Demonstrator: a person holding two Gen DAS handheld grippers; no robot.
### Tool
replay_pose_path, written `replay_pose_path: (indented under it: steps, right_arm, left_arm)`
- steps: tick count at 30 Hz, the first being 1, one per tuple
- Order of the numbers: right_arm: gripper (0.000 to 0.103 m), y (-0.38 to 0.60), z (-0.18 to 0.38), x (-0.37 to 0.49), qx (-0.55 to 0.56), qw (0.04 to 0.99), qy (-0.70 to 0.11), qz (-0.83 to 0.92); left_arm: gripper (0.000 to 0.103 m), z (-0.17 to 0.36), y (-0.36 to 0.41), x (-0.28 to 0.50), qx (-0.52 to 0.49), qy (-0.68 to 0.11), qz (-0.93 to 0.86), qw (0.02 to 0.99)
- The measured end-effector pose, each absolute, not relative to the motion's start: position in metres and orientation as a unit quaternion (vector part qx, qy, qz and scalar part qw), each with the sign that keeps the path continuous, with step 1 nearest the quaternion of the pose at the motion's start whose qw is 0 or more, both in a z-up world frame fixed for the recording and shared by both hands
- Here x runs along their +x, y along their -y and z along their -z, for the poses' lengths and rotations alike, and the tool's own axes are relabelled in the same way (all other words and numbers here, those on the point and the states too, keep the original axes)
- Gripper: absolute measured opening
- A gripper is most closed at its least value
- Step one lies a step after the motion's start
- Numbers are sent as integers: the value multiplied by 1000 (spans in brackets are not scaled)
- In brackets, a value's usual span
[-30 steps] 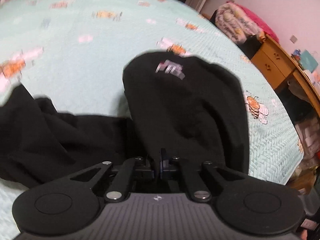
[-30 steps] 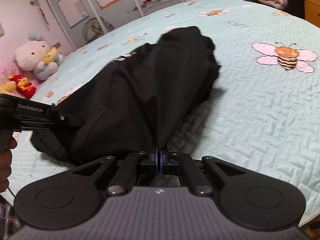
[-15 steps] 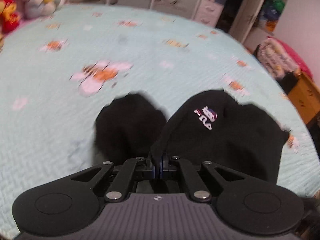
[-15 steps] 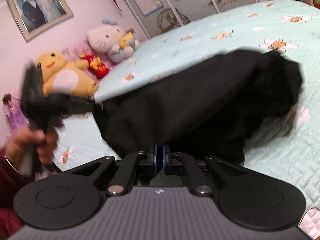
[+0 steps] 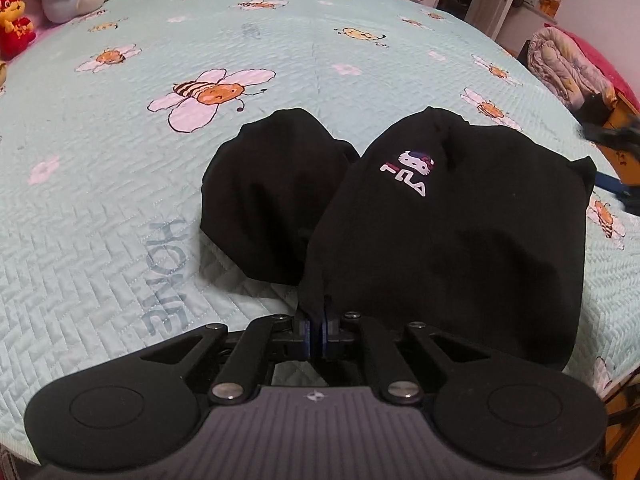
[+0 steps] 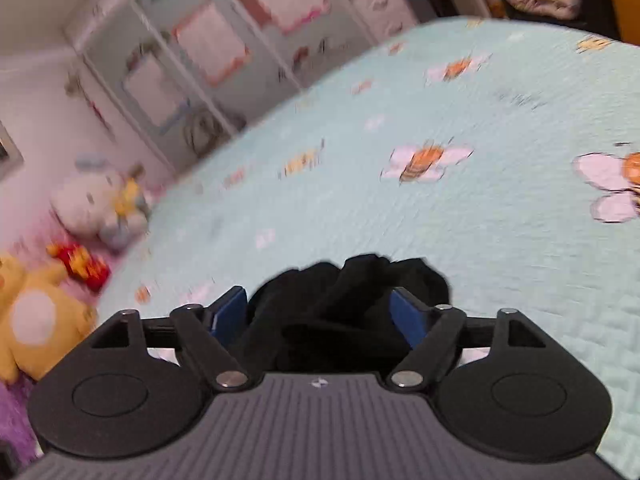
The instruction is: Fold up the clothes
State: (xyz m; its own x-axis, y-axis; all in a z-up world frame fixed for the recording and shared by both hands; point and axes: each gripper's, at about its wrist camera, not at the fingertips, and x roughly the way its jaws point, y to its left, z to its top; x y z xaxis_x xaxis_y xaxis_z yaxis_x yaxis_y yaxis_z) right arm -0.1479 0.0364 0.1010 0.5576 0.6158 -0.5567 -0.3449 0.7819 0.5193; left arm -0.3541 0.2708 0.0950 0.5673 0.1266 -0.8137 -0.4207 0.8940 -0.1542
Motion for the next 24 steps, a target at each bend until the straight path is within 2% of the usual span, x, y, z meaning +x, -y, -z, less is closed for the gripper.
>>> replay_pose_path:
  steps: [2,3,4,5,6,14,20,24]
  right_arm:
    - [78,-57,-89,-136,160,859,-417,-251]
    - [66,-63,-83,-137,156,856,-425,-249]
    - [51,-68,-77,-139,154,853,-431,-249]
    - [12,-67,-73,-147,151,854,-425,-259]
    - [6,-65,-71,-155,147,855,-417,-271]
    - [5,-27,-95,-250,70,867,-340,-357]
    - [5,-22,-70,-308,27,832,-380,-403]
    - [5,-26,-38,-309,28,810,-434,-394]
  left_arm:
    - [4,-95,-271,-355,-171,-439,-156,868]
    - [4,-96,-271,-356,-172,-439,-155,868]
    - [4,-96,-272,-357,-172,-439,-154,868]
    - [4,-96,-272,-358,-172,-439,-153,869]
    - [4,-96,-272,-358,-172,-438,-153,869]
    - [8,-84,-291,-362,-212,-441,-178,854]
    - [12,-88,-298,-367,-235,-434,-197,847]
    - [36,-108,-294,-370,-231,-413,-203,857]
